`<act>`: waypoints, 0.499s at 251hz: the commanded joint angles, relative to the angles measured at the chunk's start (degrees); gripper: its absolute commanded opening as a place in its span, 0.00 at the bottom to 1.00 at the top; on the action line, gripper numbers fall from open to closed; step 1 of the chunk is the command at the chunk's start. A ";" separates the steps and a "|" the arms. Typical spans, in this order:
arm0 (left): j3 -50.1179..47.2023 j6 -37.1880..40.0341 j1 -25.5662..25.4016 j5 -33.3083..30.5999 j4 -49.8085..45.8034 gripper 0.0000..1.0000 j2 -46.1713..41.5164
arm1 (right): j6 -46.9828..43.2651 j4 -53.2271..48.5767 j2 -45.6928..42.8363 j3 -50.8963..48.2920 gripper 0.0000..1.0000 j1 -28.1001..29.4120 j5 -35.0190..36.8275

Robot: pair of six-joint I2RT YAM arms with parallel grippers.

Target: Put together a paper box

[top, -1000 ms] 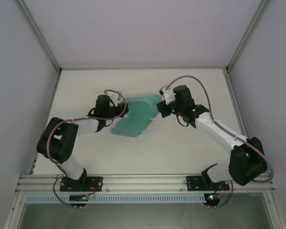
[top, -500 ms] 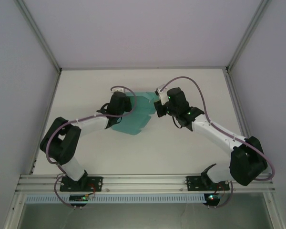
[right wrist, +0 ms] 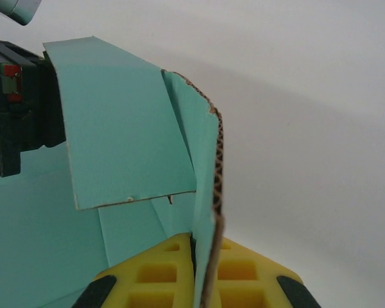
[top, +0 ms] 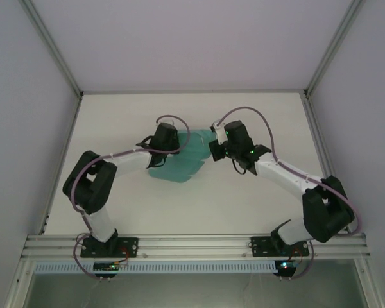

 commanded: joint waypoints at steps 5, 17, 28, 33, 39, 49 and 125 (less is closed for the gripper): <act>-2.49 5.59 2.54 -5.80 -6.48 0.04 3.15 | 0.66 -1.19 1.14 -2.65 0.00 -0.49 -4.73; -2.84 5.43 2.55 -5.39 -6.14 0.06 3.39 | 0.62 0.10 1.67 -3.71 0.00 -0.63 -4.85; -3.04 5.35 2.54 -4.80 -5.81 0.09 3.49 | 0.42 0.98 2.10 -4.17 0.00 -0.74 -5.60; -3.16 5.31 2.52 -4.45 -5.62 0.09 3.53 | 0.37 1.18 2.29 -4.38 0.00 -0.72 -5.52; -3.43 5.20 2.55 -4.07 -5.17 0.09 3.54 | 0.35 1.49 2.42 -4.60 0.00 -0.66 -5.18; -3.71 5.06 2.50 -3.22 -4.60 0.11 3.49 | 0.16 1.64 2.70 -4.87 0.00 -0.64 -5.50; -4.84 3.73 2.78 1.56 0.96 0.22 3.05 | -2.70 1.02 3.43 -4.86 0.00 -0.54 -6.73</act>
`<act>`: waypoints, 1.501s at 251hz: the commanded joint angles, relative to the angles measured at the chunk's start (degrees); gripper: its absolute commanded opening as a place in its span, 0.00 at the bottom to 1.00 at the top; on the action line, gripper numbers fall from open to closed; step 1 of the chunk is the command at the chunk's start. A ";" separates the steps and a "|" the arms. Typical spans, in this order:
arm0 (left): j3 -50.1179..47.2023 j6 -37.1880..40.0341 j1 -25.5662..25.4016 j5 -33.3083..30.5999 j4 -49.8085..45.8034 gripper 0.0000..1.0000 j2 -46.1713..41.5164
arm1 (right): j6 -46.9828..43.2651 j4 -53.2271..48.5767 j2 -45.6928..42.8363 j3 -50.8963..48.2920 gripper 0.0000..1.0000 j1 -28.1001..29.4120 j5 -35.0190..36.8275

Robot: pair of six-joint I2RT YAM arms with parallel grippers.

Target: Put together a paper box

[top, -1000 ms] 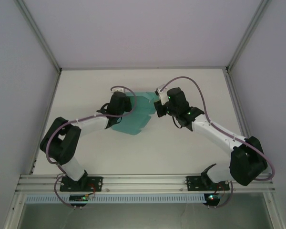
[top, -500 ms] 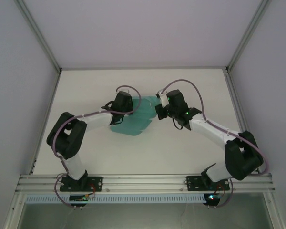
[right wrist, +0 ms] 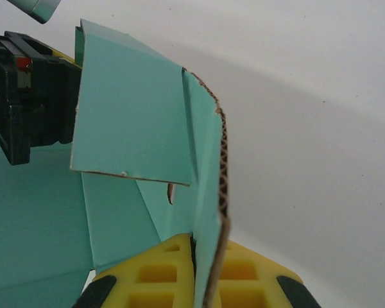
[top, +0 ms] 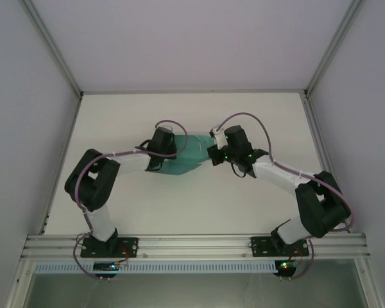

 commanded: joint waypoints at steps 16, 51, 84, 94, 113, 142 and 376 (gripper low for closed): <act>-1.39 0.56 1.43 -1.38 -1.55 0.21 1.83 | -2.82 -5.51 1.27 -0.91 0.00 0.24 -1.36; -0.86 0.03 1.46 -7.56 -0.81 0.00 2.22 | -3.19 -6.54 0.85 -0.86 0.00 0.33 0.86; -0.77 -0.16 1.35 -21.25 -2.63 0.00 2.30 | -3.08 -6.89 -1.12 -1.38 0.00 0.20 3.39; -0.96 0.89 1.31 -24.03 -2.89 0.00 2.02 | -3.01 -7.22 -1.68 -1.37 0.00 -0.02 4.30; -1.79 1.85 1.29 -26.44 -2.50 0.00 0.60 | -2.82 -8.12 -2.23 -1.25 0.00 -0.81 5.69; -4.04 3.33 0.94 -23.92 0.30 0.00 -3.51 | -1.32 -6.88 -2.67 -1.77 0.00 -2.16 6.55; -13.17 5.99 -2.72 -6.19 15.87 0.00 -18.21 | -1.91 -1.99 -5.30 6.52 0.99 -3.04 7.85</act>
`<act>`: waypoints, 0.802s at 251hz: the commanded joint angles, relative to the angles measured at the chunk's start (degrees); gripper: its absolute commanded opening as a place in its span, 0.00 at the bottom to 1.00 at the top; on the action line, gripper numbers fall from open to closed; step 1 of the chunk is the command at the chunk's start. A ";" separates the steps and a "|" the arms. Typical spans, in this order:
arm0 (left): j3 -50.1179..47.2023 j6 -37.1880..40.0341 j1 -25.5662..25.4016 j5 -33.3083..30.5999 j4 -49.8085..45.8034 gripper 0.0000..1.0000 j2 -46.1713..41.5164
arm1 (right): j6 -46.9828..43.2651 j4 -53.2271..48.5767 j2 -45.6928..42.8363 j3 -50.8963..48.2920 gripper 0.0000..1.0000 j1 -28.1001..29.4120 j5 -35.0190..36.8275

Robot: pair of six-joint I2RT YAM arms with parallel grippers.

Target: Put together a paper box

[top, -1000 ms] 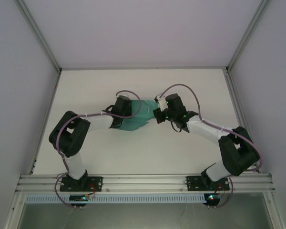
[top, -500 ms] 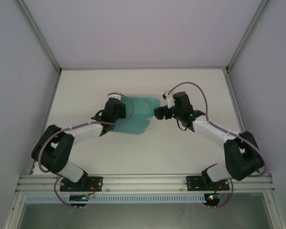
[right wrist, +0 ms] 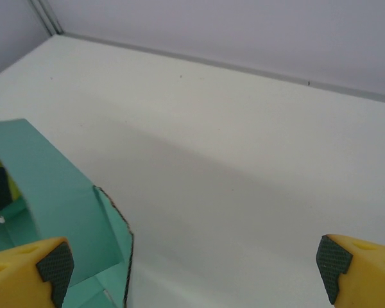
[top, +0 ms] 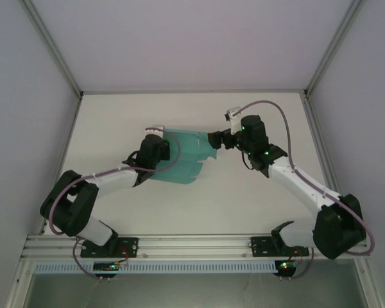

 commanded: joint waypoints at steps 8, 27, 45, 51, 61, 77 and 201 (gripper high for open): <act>-0.25 1.35 -0.37 1.87 3.11 0.00 -1.75 | -1.40 0.77 5.79 2.31 0.99 0.61 -0.18; -0.51 1.88 -0.37 2.79 3.86 0.00 -1.56 | -1.51 1.99 9.32 4.12 0.99 1.29 -1.96; 0.02 1.63 -0.48 2.52 3.52 0.00 -0.82 | -2.09 2.68 12.74 5.94 0.99 2.40 -2.37; 0.26 1.42 -0.43 2.56 3.55 0.00 -0.53 | -1.97 3.30 13.93 6.48 0.99 2.70 -1.75; 0.47 1.17 -0.51 2.50 3.55 0.00 -0.09 | -1.86 4.78 15.58 7.12 0.99 3.11 -0.67; 0.93 0.93 -0.81 2.25 3.47 0.00 0.62 | 0.71 8.14 17.72 7.37 0.99 3.81 3.08; 2.97 0.04 -1.35 -5.15 0.29 0.00 1.09 | 5.30 -3.33 7.66 0.86 0.99 5.98 13.61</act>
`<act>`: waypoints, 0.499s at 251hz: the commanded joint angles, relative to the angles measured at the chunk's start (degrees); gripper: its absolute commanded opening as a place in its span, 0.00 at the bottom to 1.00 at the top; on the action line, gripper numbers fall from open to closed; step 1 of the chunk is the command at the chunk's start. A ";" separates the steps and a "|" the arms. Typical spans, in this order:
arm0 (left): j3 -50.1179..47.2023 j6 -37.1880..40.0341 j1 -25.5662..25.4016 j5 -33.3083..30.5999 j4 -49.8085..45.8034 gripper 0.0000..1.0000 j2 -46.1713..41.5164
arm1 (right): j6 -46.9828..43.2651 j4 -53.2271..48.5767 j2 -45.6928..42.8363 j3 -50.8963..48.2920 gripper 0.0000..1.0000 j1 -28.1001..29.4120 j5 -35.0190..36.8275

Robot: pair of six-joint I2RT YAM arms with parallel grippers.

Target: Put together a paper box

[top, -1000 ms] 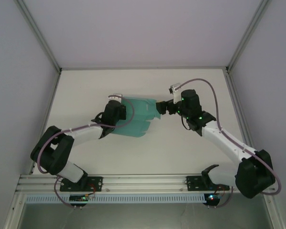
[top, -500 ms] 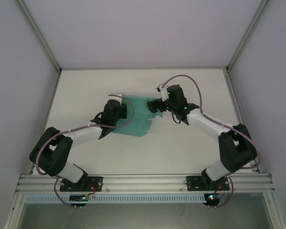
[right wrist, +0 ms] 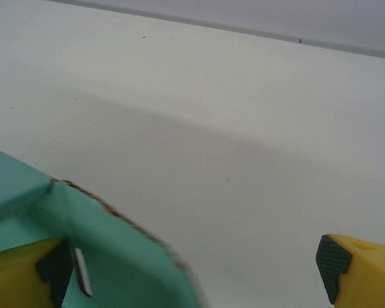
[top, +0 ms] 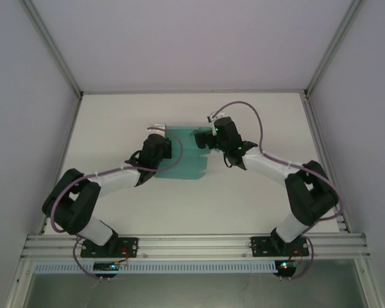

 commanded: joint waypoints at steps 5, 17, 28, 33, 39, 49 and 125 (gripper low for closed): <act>1.93 -0.47 0.15 -1.15 -1.10 0.00 -0.47 | 0.82 -10.60 -7.84 -2.79 0.99 -0.38 -0.10; 2.01 -0.46 0.31 -1.00 -1.29 0.00 -0.68 | 0.89 -14.13 -9.61 -3.86 0.99 -0.47 -0.77; 2.01 -0.33 0.38 -0.85 -1.26 0.00 -0.94 | 0.97 -16.23 -10.95 -4.97 0.99 -0.39 -0.70; 2.01 -0.24 0.43 -0.79 -1.26 0.00 -1.07 | 0.93 -17.03 -11.47 -5.47 0.99 -0.40 -0.78; 1.99 -0.15 0.44 -0.87 -1.34 0.00 -1.14 | 0.98 -17.90 -11.93 -5.95 0.99 -0.44 -1.38; 2.07 -0.28 0.53 -0.56 -1.43 0.00 -1.37 | 0.98 -18.86 -12.50 -6.65 0.99 -0.50 -1.10; 2.04 -0.68 0.88 0.26 -2.13 0.00 -2.10 | 2.42 -15.34 -8.15 -7.62 0.99 -0.59 -4.40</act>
